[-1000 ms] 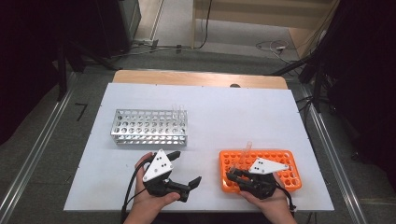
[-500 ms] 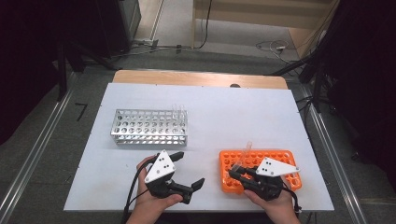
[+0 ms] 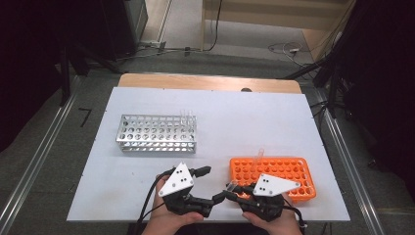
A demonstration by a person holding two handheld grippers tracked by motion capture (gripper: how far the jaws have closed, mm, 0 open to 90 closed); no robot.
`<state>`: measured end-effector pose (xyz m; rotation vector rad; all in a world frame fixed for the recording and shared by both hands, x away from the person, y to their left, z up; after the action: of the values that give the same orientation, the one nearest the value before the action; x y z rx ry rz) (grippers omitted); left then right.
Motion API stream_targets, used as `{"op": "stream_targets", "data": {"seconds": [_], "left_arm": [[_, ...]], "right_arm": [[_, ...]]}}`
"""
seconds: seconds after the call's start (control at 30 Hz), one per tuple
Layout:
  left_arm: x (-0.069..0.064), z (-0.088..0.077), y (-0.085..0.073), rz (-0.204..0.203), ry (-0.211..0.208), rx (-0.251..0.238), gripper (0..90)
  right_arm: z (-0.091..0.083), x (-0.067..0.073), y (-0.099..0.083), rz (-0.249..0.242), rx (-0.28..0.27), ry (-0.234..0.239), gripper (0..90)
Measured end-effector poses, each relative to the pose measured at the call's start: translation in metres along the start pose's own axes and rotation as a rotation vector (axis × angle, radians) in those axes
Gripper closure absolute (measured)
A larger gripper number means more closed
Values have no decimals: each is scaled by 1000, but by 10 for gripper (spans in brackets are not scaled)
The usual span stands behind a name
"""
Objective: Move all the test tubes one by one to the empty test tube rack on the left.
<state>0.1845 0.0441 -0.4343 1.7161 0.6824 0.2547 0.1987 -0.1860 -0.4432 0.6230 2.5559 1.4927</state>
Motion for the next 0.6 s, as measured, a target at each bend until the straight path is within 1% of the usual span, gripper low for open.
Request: {"op": "stream_targets", "data": {"seconds": [0.1, 0.23, 0.43, 0.6], "left_arm": [[-6, 2, 0, 17, -34, -13, 300], [-12, 5, 1, 30, -62, -10, 415], [-14, 8, 0, 39, -72, 4, 552], [-14, 10, -1, 45, -65, 19, 655]], "right_arm": [[3, 4, 0, -15, 12, 9, 739], [6, 9, 1, -26, 19, 20, 738], [7, 11, 1, -33, 23, 26, 738], [8, 12, 1, -39, 28, 36, 738]]}}
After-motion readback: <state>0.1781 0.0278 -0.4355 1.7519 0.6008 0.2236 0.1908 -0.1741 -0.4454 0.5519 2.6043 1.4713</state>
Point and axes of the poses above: each handheld gripper's, and its own axes: z roughly forward along the jaws, y roughly out of its top, x roughly to its left, the point moved 1 cm from there along z, roughly forward along the jaws, and after that the axes turned 2 degrees about y, right-handed, at the moved point
